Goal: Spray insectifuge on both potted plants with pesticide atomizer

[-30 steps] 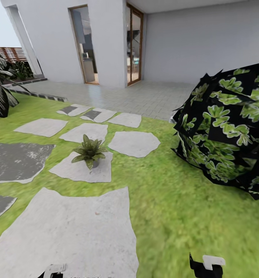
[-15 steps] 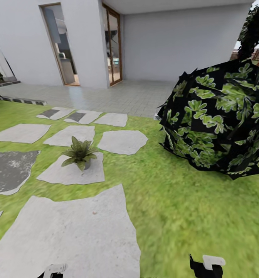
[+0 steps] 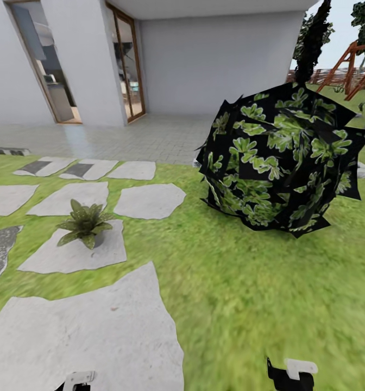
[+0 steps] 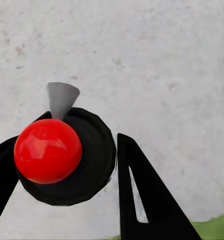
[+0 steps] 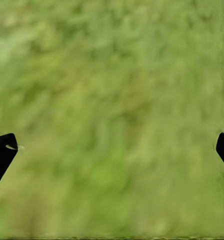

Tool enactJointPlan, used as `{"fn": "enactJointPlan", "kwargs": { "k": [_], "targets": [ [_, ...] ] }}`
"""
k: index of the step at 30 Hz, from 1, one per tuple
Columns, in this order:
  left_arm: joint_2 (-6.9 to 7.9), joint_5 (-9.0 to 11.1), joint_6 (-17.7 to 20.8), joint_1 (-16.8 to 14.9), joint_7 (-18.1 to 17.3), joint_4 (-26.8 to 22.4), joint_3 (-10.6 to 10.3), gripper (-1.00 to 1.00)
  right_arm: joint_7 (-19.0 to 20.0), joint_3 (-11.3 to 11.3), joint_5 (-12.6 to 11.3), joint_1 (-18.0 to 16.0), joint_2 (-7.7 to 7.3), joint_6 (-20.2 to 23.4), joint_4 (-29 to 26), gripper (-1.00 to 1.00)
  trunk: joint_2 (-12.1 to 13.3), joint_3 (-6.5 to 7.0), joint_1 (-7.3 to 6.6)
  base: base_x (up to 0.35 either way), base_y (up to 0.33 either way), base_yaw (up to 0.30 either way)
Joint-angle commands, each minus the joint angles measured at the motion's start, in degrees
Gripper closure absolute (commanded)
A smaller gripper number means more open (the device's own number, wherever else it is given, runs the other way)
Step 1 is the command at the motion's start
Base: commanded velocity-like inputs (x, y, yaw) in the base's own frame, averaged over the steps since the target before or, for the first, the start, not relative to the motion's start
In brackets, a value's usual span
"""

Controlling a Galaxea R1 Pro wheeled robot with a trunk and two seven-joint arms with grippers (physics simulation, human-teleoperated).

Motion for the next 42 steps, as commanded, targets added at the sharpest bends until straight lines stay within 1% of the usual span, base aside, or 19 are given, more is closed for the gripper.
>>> {"fn": "enactJointPlan", "kwargs": {
  "k": [1,3,28,38,42],
  "targets": [
    [-0.01,-0.6,-0.2,0.0,-0.1,0.0,0.5,1.0,-0.4,-0.3,0.6,-0.1,-0.01,-0.2,0.1,-1.0,0.0,-0.04,-0.01,0.0,0.0,-0.3],
    [-0.1,-0.9,-0.2,0.0,-0.2,0.1,0.3,1.0,-0.4,-0.3,0.6,-0.1,-0.01,-0.2,0.1,-1.0,0.0,-0.04,-0.01,0.0,0.0,-0.3],
    [0.21,-0.5,-0.2,0.0,-0.1,0.0,0.5,1.0,-0.4,-0.2,0.6,0.0,-0.01,-0.2,0.1,-1.0,0.0,-0.04,-0.01,-0.002,0.0,-0.3],
    [0.26,-0.5,-0.2,0.0,-0.1,0.1,0.5,1.0,-0.4,-0.2,0.6,-0.1,0.03,-0.2,0.1,-1.0,0.0,-0.04,-0.01,-0.234,0.189,-0.296],
    [0.24,-0.5,-0.1,0.0,-0.1,0.1,0.5,1.0,-0.4,-0.2,0.6,-0.1,0.08,-0.1,0.1,-1.0,0.0,-0.04,-0.01,-0.249,0.212,-0.074]
  ]
}}
